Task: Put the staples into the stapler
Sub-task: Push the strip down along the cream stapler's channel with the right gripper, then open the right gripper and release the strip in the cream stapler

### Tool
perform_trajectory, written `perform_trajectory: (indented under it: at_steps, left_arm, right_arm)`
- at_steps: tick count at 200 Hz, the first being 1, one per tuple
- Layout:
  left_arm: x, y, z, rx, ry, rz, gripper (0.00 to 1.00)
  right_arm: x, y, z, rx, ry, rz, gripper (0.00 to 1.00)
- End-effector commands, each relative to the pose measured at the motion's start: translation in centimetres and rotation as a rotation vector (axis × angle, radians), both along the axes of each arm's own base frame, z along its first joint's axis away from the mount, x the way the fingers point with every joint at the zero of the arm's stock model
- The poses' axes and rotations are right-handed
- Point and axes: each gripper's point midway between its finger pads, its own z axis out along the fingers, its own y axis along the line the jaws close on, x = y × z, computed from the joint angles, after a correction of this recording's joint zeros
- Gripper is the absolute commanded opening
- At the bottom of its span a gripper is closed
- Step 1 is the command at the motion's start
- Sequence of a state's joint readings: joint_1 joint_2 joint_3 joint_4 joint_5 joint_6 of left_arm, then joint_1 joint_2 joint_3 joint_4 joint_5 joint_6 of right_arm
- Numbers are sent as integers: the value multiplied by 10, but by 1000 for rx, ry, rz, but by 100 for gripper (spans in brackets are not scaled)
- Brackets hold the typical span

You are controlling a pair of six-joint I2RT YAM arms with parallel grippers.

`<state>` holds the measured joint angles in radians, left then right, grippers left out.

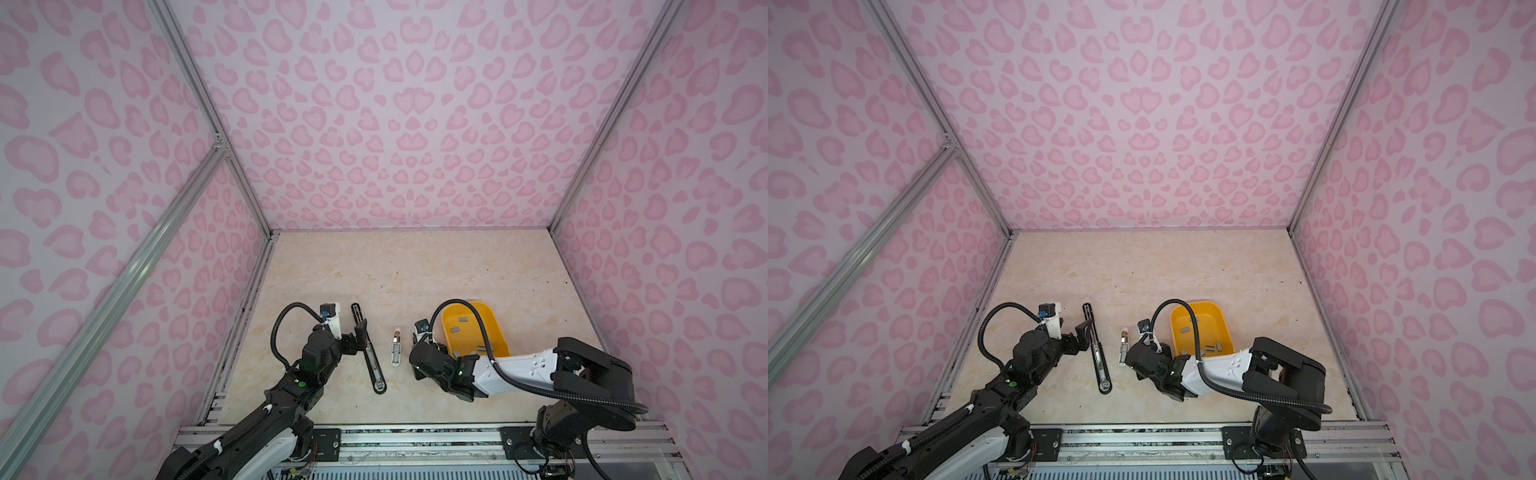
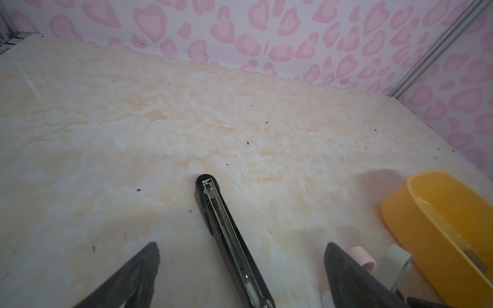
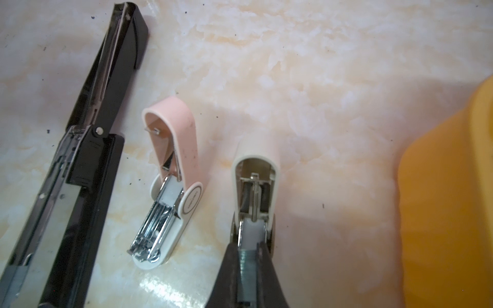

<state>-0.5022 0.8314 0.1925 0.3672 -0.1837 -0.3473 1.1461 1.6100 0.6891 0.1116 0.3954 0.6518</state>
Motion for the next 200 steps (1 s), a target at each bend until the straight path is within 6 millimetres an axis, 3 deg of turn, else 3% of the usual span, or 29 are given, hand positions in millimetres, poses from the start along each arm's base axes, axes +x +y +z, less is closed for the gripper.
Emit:
perform_trajectory:
  at_steps: [1,73,200]
  left_arm:
    - [4,-1,9,-4,-27,2,97]
    - [4,-2,9,-2,-25,2,97]
    - [5,-3,8,4,-19,-1,97]
  right_arm:
    - [1,-5,-3,-15,-7,-21,0]
    - [-2,-6,-14,-22,18,-24,0]
    - [-16,-10,-15,-25,26,-18,0]
